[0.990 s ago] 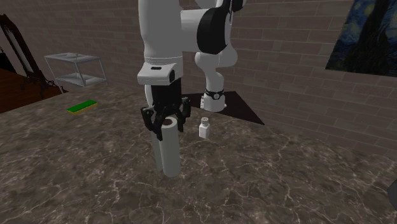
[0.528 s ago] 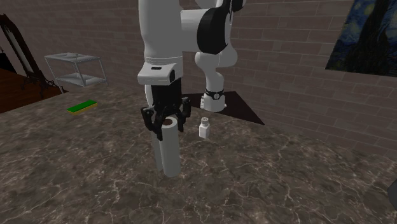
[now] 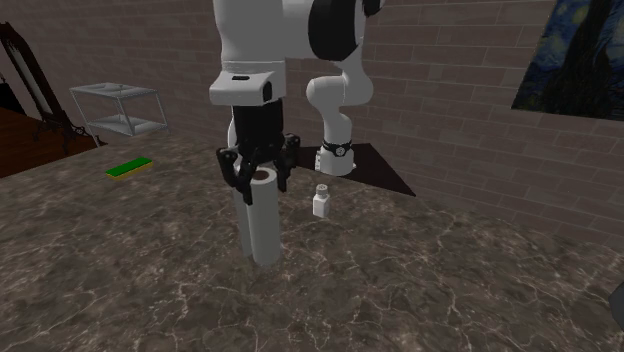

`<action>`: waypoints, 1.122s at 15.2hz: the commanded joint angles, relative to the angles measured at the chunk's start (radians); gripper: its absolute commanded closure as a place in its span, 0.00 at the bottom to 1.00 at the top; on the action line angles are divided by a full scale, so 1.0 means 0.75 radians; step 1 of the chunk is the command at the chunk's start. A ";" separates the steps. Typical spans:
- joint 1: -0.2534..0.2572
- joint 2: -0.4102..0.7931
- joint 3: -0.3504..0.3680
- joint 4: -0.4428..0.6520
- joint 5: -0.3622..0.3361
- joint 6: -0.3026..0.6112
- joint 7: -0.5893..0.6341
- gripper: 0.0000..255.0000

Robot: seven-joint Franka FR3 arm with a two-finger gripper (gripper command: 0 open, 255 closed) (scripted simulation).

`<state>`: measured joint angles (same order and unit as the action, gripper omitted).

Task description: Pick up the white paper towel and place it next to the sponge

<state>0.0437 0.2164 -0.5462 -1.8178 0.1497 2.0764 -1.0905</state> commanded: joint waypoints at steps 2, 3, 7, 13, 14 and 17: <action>0.002 -0.014 -0.003 0.040 -0.012 -0.052 0.009 1.00; 0.002 -0.019 -0.004 0.053 -0.015 -0.069 0.012 1.00; 0.003 -0.034 -0.007 0.107 -0.027 -0.136 0.021 1.00; 0.002 -0.047 -0.011 0.200 -0.038 -0.239 0.030 1.00; 0.001 -0.048 -0.012 0.217 -0.039 -0.256 0.031 1.00; -0.001 -0.048 -0.013 0.269 -0.041 -0.310 0.034 1.00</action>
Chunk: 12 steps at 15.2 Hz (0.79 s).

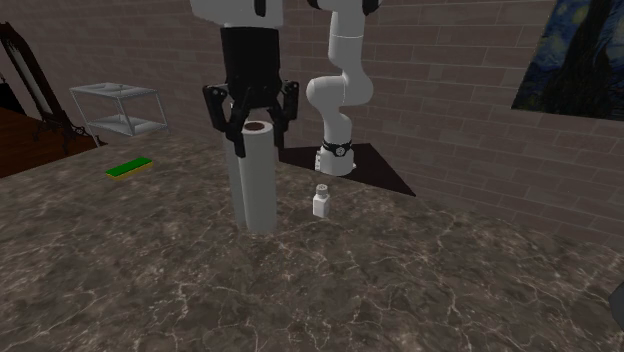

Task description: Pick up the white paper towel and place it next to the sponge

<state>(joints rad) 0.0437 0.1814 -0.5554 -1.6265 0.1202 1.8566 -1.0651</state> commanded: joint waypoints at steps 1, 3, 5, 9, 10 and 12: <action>-0.002 -0.001 -0.002 0.033 -0.001 -0.035 0.000 1.00; -0.005 0.001 -0.003 0.071 -0.001 -0.071 0.001 1.00; -0.008 0.004 -0.004 0.111 0.000 -0.108 0.002 1.00; -0.016 0.016 -0.006 0.198 0.006 -0.184 0.001 1.00; -0.019 0.020 -0.007 0.221 0.008 -0.204 0.000 1.00; -0.024 0.030 -0.008 0.269 0.014 -0.244 -0.001 1.00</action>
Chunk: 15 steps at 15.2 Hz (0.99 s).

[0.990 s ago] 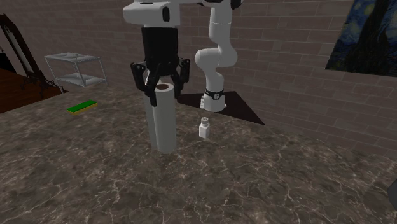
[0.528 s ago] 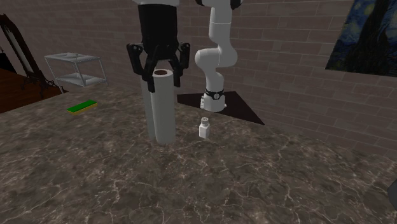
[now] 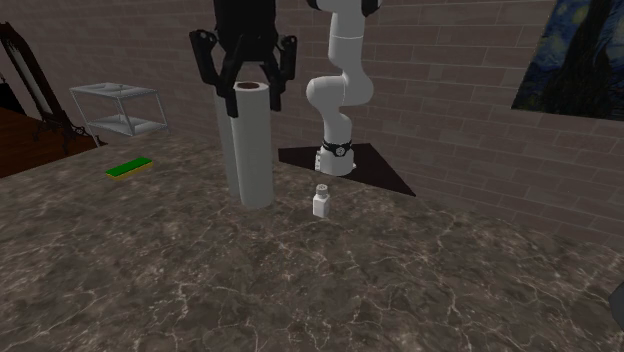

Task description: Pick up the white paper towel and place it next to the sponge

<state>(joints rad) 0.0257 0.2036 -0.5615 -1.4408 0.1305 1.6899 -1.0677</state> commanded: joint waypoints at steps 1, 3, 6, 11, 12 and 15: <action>-0.004 0.006 -0.001 0.046 0.003 -0.042 0.001 1.00; -0.011 0.018 -0.002 0.098 0.010 -0.083 -0.001 1.00; -0.025 0.042 -0.005 0.183 0.023 -0.147 -0.005 1.00; -0.058 0.094 -0.008 0.345 0.054 -0.264 -0.013 1.00; -0.067 0.107 -0.009 0.381 0.062 -0.289 -0.015 1.00; -0.098 0.152 -0.010 0.502 0.090 -0.369 -0.021 1.00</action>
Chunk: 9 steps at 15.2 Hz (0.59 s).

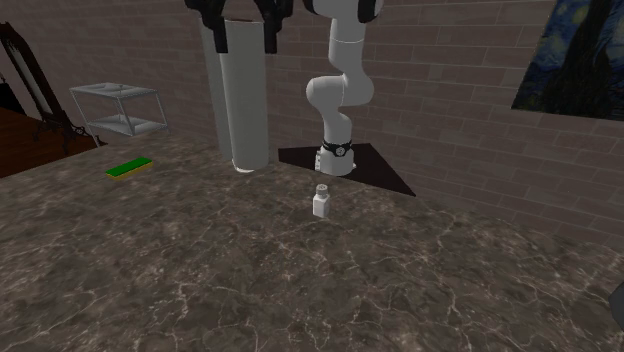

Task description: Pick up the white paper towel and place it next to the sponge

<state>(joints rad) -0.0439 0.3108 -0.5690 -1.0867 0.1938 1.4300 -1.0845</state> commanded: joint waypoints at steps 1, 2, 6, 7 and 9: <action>-0.018 0.027 0.000 0.075 0.017 -0.051 -0.001 1.00; -0.029 0.042 0.001 0.111 0.026 -0.074 -0.002 1.00; 0.010 -0.159 -0.033 -0.206 -0.077 0.062 -0.067 1.00; 0.012 -0.200 -0.040 -0.268 -0.098 0.087 -0.082 1.00; 0.009 -0.275 -0.055 -0.378 -0.138 0.133 -0.114 1.00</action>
<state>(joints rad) -0.0336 0.1298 -0.6040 -1.3398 0.1032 1.5210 -1.1558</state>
